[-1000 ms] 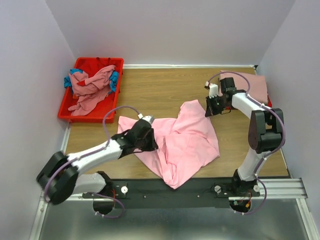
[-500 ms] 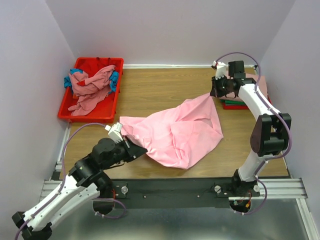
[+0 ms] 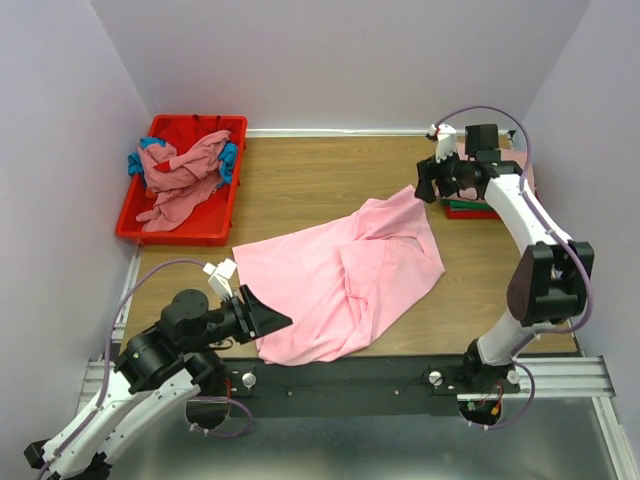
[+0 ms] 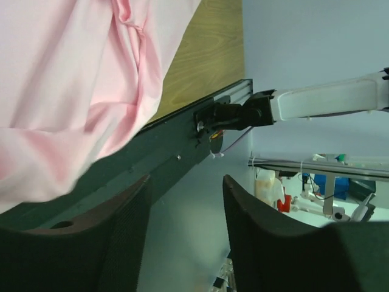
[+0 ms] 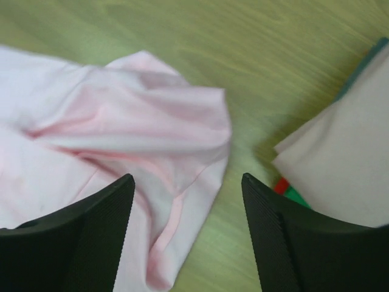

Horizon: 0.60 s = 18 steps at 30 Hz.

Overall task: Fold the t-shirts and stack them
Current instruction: Flatten the tshirt out

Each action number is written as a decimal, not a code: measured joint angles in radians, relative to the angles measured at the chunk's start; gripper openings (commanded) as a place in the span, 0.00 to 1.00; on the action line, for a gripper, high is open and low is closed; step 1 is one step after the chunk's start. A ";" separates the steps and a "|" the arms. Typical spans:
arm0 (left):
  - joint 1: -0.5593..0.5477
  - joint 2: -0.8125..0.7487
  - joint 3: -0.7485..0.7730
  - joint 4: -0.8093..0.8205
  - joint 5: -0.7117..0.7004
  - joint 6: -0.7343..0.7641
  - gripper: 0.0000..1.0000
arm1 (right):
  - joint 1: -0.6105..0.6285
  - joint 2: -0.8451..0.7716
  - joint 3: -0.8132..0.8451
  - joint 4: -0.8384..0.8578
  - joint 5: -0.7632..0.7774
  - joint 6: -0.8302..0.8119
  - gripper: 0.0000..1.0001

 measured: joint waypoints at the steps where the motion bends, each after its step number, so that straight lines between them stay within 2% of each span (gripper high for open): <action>1: 0.000 -0.005 0.022 -0.014 0.001 0.003 0.61 | -0.001 -0.032 -0.031 -0.005 -0.045 -0.021 0.79; 5: 0.000 -0.011 0.087 -0.031 -0.001 0.025 0.62 | 0.019 -0.124 -0.114 -0.072 -0.232 -0.146 0.79; 9: 0.000 0.023 0.089 -0.008 -0.027 0.069 0.64 | 0.154 -0.121 -0.187 -0.132 -0.360 -0.272 0.79; 13: 0.000 0.150 0.097 0.084 -0.100 0.151 0.70 | 0.255 -0.006 -0.190 -0.181 -0.428 -0.366 0.79; 18: 0.000 0.412 0.213 0.215 -0.230 0.322 0.75 | 0.250 0.118 -0.114 -0.218 -0.426 -0.433 0.77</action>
